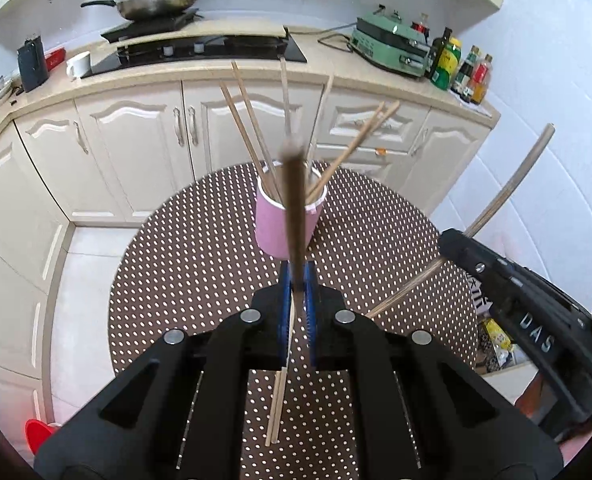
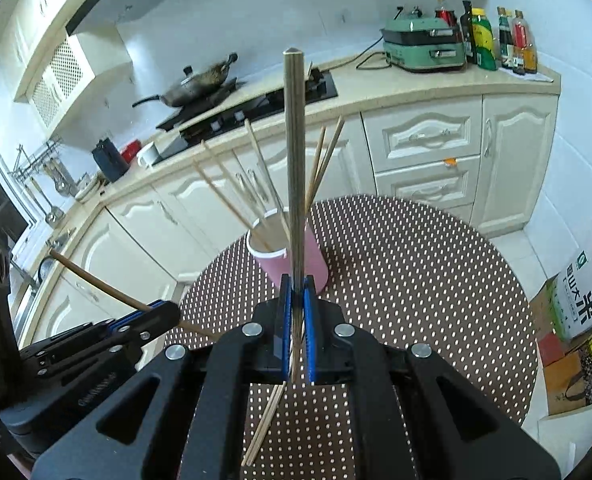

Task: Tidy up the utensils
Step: 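Lift the chopstick with the right tool and raise it toward the pink cup, then lower the held chopstick into the pink cup with the right tool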

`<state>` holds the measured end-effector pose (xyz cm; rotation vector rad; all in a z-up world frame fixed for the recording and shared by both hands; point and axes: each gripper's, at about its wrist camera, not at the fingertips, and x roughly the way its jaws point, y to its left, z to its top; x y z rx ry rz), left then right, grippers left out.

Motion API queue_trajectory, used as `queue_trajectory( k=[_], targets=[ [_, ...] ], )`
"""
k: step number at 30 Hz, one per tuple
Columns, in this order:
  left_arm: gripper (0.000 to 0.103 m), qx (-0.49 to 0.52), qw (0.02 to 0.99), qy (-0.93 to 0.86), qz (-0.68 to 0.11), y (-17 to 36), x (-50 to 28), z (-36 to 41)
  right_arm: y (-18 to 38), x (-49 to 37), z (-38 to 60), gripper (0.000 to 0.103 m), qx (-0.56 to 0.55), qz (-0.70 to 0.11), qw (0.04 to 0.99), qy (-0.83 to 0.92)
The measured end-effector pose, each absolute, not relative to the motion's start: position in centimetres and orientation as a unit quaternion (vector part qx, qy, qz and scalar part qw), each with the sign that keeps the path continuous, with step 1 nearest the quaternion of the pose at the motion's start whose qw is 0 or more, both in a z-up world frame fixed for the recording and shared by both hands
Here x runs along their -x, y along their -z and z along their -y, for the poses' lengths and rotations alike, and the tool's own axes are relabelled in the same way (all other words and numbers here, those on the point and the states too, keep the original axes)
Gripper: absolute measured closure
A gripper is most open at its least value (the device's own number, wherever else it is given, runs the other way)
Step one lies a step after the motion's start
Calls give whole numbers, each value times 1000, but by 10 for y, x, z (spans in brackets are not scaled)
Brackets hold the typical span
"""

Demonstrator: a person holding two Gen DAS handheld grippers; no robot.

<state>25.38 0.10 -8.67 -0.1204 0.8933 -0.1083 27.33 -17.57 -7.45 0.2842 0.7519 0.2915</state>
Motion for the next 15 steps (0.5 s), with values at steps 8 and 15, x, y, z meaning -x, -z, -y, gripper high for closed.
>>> queue_trajectory(
  k=[8,15],
  targets=[
    [96,67,914,38,-397,60,-266,-15,48,-294,186,98,-155,-327,922,-138],
    [96,97,918,41,-383,42,-290,-30,29,-318,185,98,-164,-303,928,-140]
  ],
)
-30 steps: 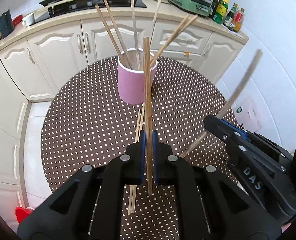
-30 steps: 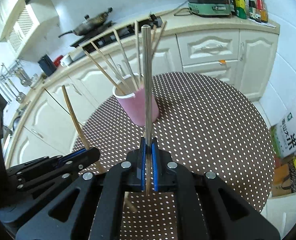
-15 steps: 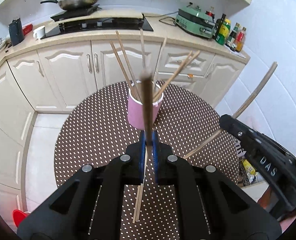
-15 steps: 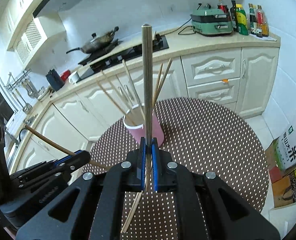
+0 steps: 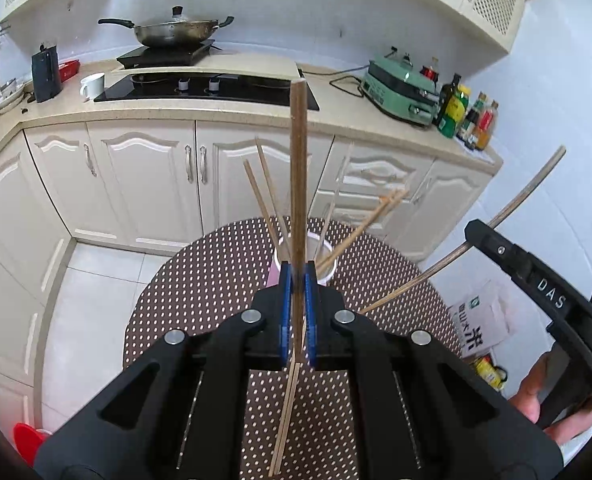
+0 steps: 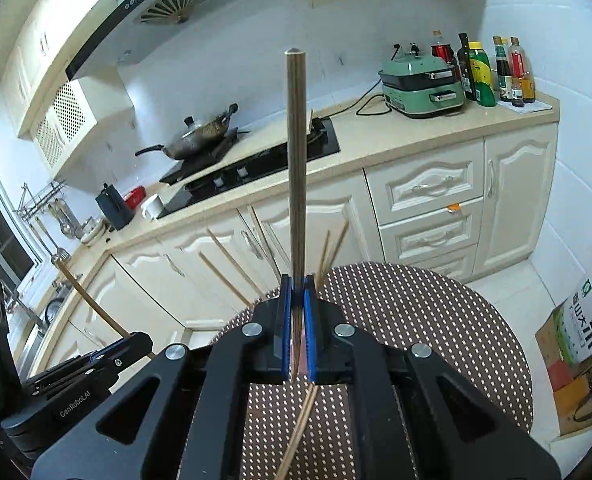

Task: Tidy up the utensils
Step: 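Lower the held chopstick into the pink cup with the right tool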

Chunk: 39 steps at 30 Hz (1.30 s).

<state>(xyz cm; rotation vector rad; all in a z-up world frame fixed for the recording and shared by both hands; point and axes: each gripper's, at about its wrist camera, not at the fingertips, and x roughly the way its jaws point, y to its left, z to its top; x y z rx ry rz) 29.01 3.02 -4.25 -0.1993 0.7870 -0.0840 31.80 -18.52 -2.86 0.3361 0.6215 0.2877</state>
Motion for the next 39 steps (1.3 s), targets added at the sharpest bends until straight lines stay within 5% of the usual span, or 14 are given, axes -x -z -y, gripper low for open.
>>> queue_trajectory(
  k=[12,39],
  targets=[
    [96,113,930,49,-345,11,-343,-40,26,-364,169,98,-166,-293,932,-133],
    [96,136,886,49,-441,108,-416,-47,112,-409,140,98,-160,-404,894,-108]
  ],
)
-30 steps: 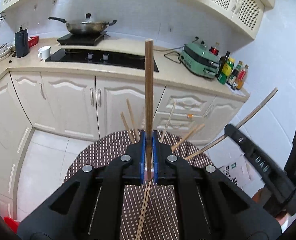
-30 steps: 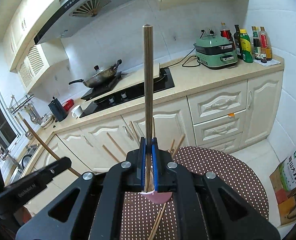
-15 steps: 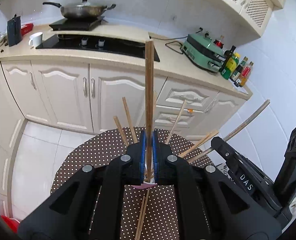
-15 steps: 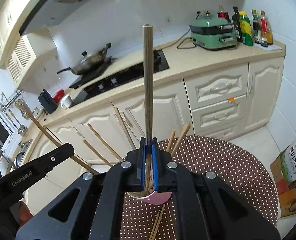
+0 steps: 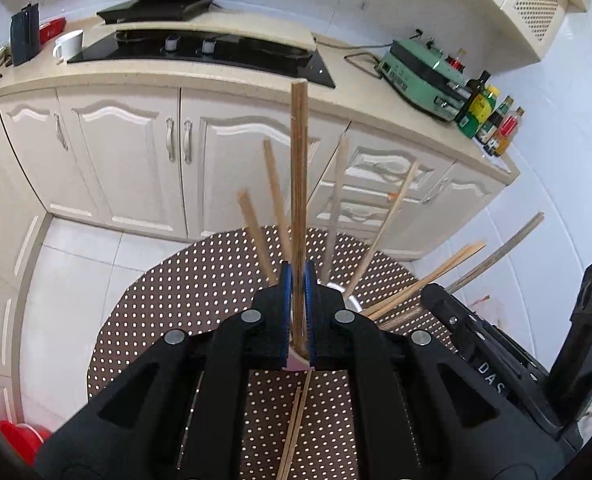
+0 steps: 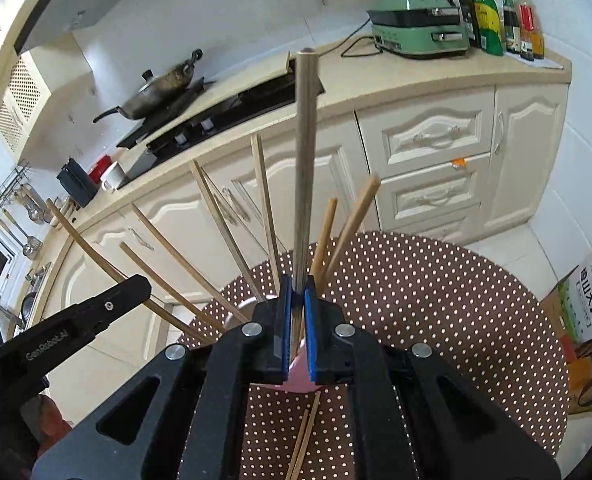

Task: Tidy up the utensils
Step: 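Lower the held chopstick into the pink cup with the right tool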

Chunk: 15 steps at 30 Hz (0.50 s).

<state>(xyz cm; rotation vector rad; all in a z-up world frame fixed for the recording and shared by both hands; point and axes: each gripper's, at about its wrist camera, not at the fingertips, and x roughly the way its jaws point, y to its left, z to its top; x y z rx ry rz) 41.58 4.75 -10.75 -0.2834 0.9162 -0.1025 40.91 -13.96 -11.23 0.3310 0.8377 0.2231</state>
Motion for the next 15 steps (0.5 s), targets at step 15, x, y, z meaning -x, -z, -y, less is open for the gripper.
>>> queue_trajectory(
  k=[15],
  targets=[
    [96,153,870,50,-466,136,-416,-48,126,-414,120,97,-137,-424,888,-110]
  ],
)
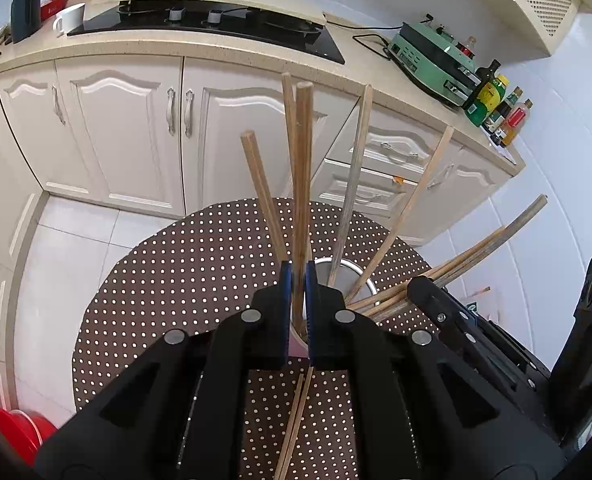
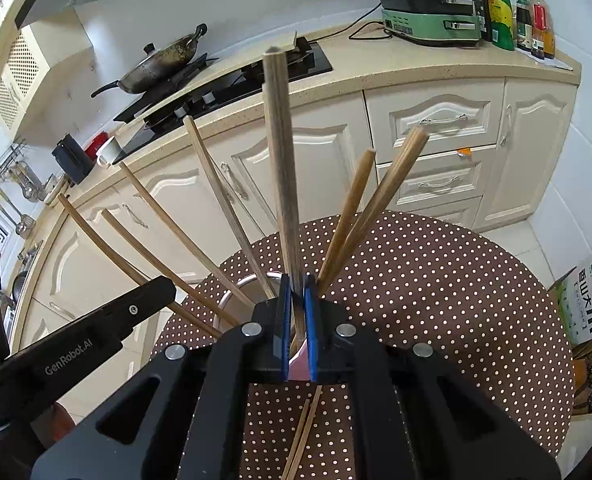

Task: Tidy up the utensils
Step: 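Lower the held chopstick into the pink cup with the right tool, then open the right tool to release the chopstick into the pink cup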

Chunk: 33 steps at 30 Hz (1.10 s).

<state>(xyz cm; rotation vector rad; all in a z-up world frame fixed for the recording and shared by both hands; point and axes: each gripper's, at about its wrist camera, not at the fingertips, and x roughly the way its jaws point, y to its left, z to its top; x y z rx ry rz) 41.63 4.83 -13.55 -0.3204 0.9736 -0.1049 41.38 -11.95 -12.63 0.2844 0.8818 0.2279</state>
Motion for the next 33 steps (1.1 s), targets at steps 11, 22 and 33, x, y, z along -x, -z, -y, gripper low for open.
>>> queue_trajectory(
  k=[11,22,33],
  targets=[
    [95,130,874,51,-466,137,-415,-43,128,-416,116,96,-138,-431,885,-109],
    [75,103,869,31,-484,141,-406,-42,118,-406,123,63,-148,-429,886,-100],
    [68,86,877,19,-473,131,-390,-43,112,-394,128,60,-139,-426,888,-99]
  ],
)
